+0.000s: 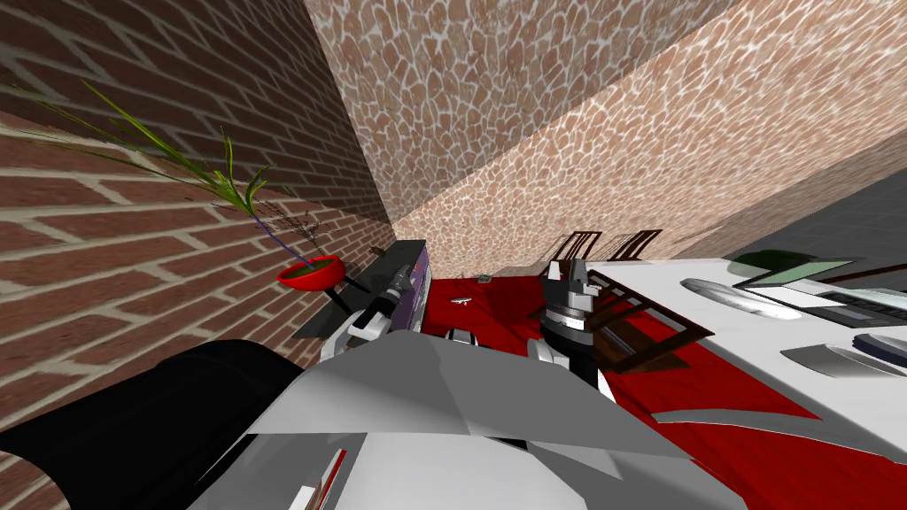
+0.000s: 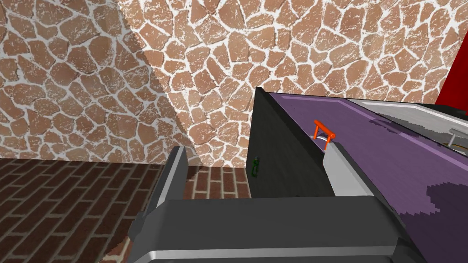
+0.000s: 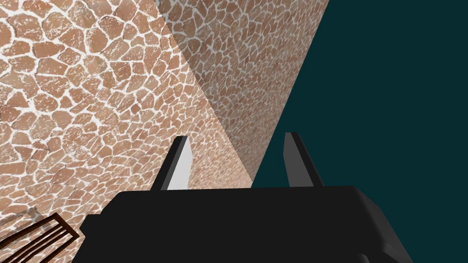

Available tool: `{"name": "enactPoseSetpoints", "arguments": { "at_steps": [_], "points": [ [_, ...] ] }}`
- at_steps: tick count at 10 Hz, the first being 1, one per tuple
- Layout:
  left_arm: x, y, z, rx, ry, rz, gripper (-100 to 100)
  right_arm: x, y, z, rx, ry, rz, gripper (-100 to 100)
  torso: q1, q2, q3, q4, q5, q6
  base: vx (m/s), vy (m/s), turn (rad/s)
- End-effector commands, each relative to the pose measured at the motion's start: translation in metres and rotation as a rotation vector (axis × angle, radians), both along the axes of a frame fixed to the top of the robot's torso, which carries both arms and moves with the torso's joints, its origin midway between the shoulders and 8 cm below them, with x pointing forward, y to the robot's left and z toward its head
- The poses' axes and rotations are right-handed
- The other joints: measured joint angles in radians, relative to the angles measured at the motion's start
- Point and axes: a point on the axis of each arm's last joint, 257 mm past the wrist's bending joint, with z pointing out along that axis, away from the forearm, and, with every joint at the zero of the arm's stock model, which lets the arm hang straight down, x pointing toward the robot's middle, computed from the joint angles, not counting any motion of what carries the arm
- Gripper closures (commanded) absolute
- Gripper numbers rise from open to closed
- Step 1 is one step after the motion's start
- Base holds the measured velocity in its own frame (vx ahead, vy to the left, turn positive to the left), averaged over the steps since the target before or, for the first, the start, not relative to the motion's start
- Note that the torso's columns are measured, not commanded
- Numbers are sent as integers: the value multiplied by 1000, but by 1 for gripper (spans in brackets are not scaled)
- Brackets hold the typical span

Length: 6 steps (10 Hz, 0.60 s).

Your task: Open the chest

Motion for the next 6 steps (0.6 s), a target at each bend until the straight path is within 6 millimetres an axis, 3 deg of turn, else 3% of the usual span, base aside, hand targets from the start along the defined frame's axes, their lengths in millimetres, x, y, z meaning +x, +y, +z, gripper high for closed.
{"name": "enactPoseSetpoints", "arguments": {
  "at_steps": [1,2,5,6],
  "points": [
    [-3,24,-40,-21,125,34,-100,0,0,0,0,0,0,0,0,1,0,0,0,1,51,1,-283],
    [-3,25,-44,-25,140,40,-100,0,0,0,0,0,0,0,-1,0,0,0,0,1,40,1,-106],
    [-13,64,-89,-38,295,109,-100,0,0,0,0,0,0,0,0,-1,-1,0,0,1,57,3,-239],
    [-14,66,-93,-46,313,118,-100,0,0,0,0,0,0,0,0,-2,-1,0,0,1,47,12,-53]
  ]
}}
